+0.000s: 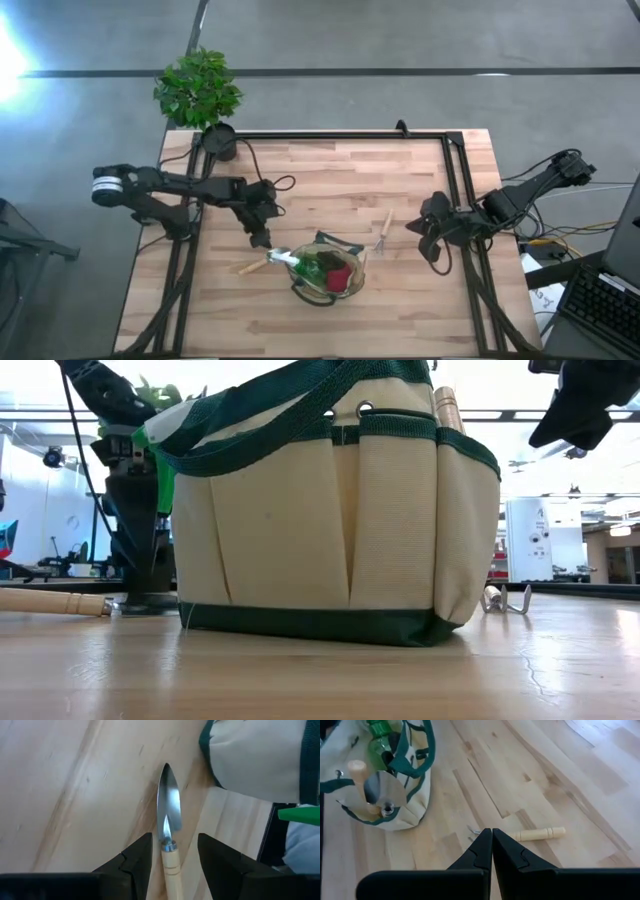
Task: Pick & Place Garden tools in Gardening bag
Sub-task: Put the trowel into the gardening bag
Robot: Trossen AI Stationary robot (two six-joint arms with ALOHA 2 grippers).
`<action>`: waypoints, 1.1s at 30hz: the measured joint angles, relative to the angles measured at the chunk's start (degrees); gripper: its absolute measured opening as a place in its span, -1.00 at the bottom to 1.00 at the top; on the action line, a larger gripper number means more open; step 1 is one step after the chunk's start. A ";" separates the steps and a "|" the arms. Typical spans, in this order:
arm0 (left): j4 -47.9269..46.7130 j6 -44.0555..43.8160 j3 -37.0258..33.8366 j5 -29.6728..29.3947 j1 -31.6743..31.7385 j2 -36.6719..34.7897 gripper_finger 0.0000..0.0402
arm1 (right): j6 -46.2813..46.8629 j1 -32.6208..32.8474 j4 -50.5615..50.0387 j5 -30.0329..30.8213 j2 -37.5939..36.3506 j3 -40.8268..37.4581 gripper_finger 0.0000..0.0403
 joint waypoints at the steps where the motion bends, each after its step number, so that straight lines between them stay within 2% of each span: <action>1: 0.07 0.89 0.00 -0.27 0.00 0.00 -0.20 | -0.04 0.00 0.41 0.00 0.00 0.00 -0.96; 5: 1.27 3.56 0.07 -3.14 0.00 0.43 -0.20 | -0.19 0.00 0.93 0.00 0.00 0.00 -0.96; 11: 1.95 4.40 0.09 -3.02 -0.06 3.72 -0.20 | -0.16 0.00 1.09 0.00 0.00 0.00 -0.96; 23: 5.69 3.90 1.50 2.36 -0.17 12.65 -0.20 | -0.37 0.02 1.25 -0.02 0.00 0.00 -0.96; 33: 5.94 4.34 2.82 3.33 -1.40 13.88 -0.21 | -1.44 0.02 1.28 -0.02 0.00 0.00 -0.96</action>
